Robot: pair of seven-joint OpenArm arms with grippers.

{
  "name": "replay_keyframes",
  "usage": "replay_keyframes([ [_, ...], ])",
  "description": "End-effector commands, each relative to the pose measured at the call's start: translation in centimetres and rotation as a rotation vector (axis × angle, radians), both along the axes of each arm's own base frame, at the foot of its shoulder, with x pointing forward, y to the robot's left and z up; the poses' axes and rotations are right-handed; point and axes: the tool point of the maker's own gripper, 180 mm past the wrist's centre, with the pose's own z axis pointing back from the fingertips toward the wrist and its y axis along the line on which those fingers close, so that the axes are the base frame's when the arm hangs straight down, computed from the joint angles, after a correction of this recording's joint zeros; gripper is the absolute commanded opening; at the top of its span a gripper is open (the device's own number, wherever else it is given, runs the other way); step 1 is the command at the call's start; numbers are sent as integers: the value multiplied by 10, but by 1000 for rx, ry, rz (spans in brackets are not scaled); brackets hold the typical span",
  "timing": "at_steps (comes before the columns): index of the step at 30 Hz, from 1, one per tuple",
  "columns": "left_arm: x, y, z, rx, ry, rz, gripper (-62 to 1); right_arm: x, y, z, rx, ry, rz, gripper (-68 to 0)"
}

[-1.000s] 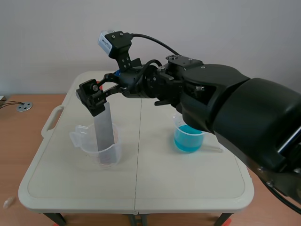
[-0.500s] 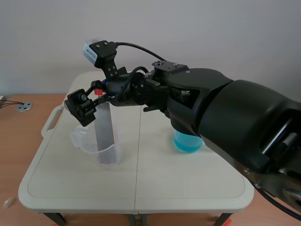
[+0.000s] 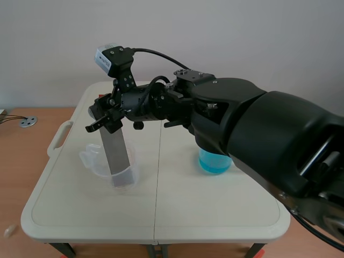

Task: Hold the metal plate by the orange handle, dip it into the blue solution, take it out and point at it, then put the plate back in the beaker on the left.
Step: 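Lift the metal plate out of the left beaker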

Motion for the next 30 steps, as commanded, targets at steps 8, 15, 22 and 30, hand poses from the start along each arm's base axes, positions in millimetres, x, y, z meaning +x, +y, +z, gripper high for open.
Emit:
replay_keyframes([
  [8,-1,-4,2,-15,-5,6,-590,9,3,23,38,-50,6,-664],
  [15,-1,-4,2,-15,-5,6,-590,2,8,29,71,-60,47,-664],
  [22,-1,-5,2,-16,-4,6,-591,-16,15,34,126,-49,136,-664],
  [30,-1,-5,2,-16,-4,6,-590,-31,4,44,200,-79,183,-664],
])
